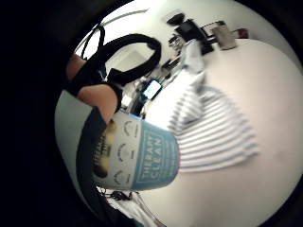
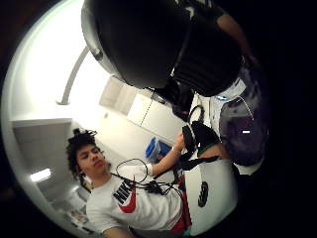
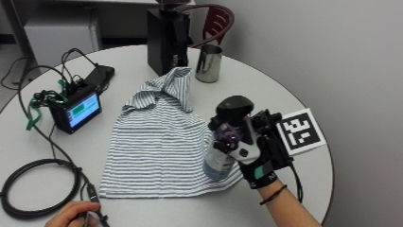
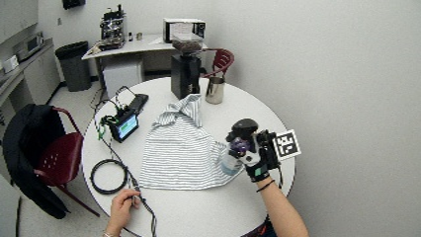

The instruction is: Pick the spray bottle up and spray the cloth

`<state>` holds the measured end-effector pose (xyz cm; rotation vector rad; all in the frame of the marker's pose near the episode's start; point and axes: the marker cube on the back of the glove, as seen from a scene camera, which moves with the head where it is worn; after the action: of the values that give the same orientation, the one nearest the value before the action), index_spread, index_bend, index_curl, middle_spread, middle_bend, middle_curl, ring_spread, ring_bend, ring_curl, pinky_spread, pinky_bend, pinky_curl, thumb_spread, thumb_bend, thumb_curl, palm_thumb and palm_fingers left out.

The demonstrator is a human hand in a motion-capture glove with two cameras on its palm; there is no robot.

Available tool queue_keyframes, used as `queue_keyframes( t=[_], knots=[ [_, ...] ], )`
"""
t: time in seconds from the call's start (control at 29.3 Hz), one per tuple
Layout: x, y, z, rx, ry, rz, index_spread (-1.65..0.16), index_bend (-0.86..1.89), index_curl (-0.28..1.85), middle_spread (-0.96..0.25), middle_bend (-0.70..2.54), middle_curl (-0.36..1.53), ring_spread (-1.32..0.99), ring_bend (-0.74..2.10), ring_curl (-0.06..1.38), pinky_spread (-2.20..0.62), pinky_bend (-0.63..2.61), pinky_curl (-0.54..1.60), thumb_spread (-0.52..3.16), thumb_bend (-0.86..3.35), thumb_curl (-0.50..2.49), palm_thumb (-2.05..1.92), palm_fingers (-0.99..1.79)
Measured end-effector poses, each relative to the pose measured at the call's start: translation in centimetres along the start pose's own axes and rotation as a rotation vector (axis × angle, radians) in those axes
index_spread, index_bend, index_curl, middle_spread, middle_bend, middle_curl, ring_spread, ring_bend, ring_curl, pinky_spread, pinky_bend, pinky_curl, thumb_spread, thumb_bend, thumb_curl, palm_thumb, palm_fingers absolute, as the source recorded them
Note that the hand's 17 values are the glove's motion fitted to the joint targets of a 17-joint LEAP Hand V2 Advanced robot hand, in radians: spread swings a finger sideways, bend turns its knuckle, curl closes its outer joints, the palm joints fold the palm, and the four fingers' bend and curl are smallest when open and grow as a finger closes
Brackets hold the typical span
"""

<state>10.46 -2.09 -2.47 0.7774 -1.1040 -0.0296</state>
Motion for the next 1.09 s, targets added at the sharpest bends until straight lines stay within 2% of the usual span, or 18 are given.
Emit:
queue_keyframes(
  t=[0.31,0.48,0.82,1.09],
  knots=[
    [-7.3,-0.3,12.8,-0.196,-0.108,-0.035,-0.32,0.10,0.24,-0.09,0.21,0.44,-0.13,0.42,0.41,0.10,0.22,0.37,0.88,-0.03,0.47,0.92,1.02],
    [-7.5,-2.0,17.7,-0.212,-0.112,-0.013,-0.32,0.09,0.24,-0.09,0.22,0.45,-0.13,0.43,0.41,0.09,0.23,0.37,0.88,-0.03,0.47,0.91,1.02],
    [-1.9,-3.6,18.5,-0.186,0.023,0.056,-0.32,0.10,0.24,-0.09,0.22,0.45,-0.13,0.42,0.41,0.09,0.21,0.37,0.88,-0.03,0.46,0.91,0.99],
    [-1.1,-3.8,19.1,-0.229,0.075,0.051,-0.33,0.04,0.21,-0.10,0.22,0.45,-0.13,0.44,0.41,0.10,0.25,0.38,0.88,-0.04,0.44,0.89,0.94]
  ],
)
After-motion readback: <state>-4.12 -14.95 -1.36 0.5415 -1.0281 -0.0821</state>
